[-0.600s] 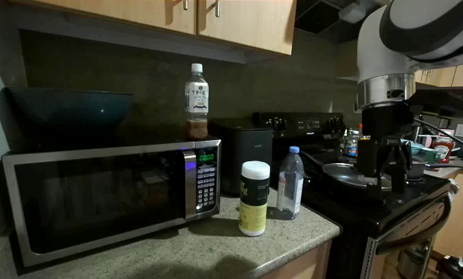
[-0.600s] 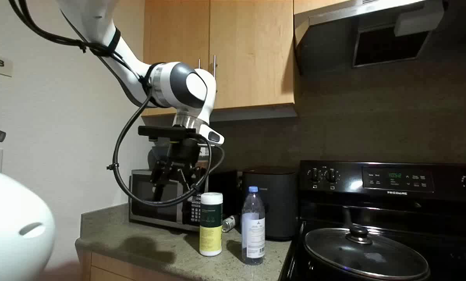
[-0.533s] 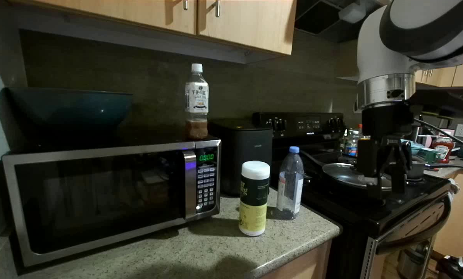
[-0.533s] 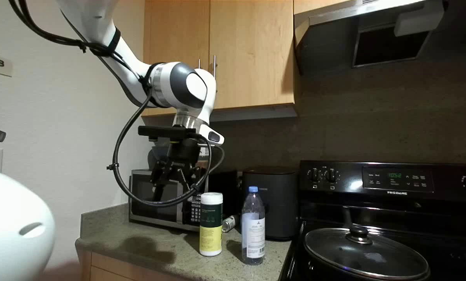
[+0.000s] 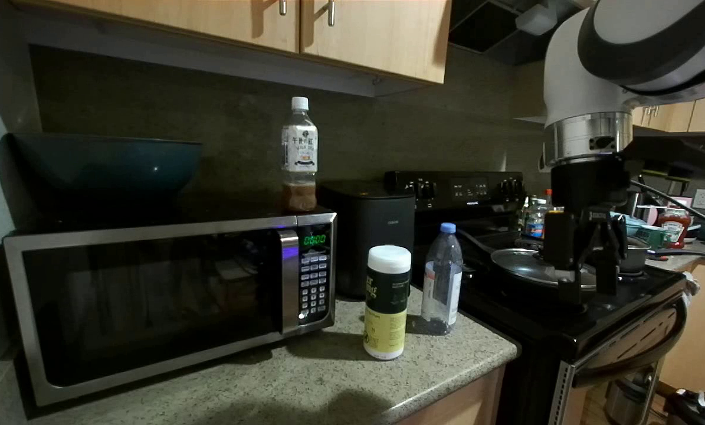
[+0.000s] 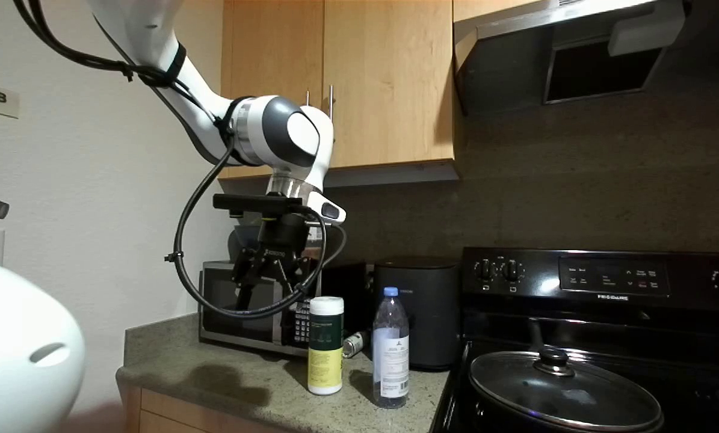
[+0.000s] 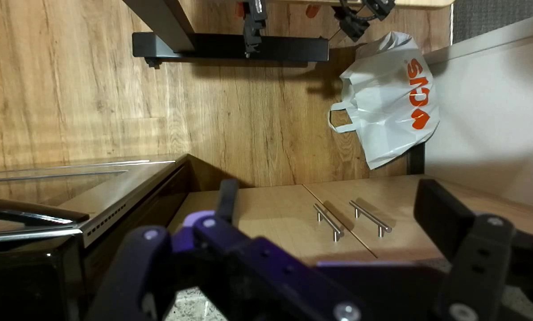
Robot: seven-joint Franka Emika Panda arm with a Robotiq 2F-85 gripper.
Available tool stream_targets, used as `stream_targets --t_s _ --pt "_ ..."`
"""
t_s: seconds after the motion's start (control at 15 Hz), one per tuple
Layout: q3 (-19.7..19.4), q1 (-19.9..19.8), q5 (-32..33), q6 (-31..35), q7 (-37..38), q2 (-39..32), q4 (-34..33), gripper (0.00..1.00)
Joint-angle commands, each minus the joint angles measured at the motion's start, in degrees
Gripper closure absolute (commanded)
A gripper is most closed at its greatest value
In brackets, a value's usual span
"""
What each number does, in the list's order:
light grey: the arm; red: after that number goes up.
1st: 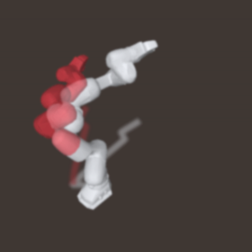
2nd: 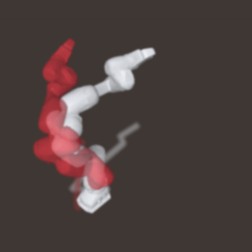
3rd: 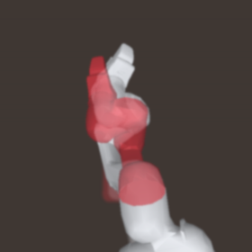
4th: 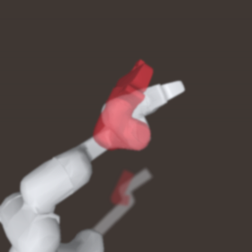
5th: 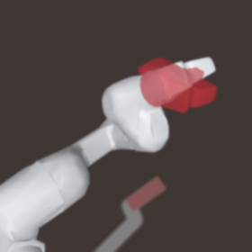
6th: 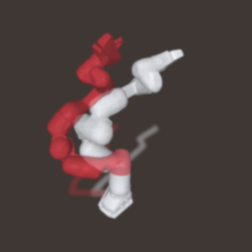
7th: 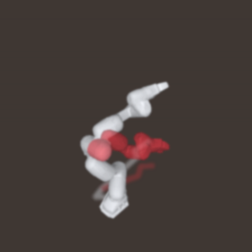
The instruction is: Move the water bottle to the left and move the yellow container to the right
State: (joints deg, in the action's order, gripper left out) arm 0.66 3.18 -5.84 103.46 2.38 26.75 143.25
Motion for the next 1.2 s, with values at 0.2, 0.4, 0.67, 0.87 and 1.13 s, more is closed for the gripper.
stream_targets --t_s 0.2,0.4,0.67,0.87,1.13 --pt "1.35 0.06 -0.44 3.62 -0.06 -4.44 -3.94 0.00" --pt "2.64 0.85 -0.47 7.40 0.09 -9.20 -7.91 0.00" --pt "4.38 1.47 1.41 11.02 0.01 -14.25 -11.99 0.00" --pt "4.31 1.56 1.13 10.20 0.09 -13.80 -11.54 0.00" --pt "4.35 1.56 1.54 10.20 0.09 -14.40 -12.04 0.00"
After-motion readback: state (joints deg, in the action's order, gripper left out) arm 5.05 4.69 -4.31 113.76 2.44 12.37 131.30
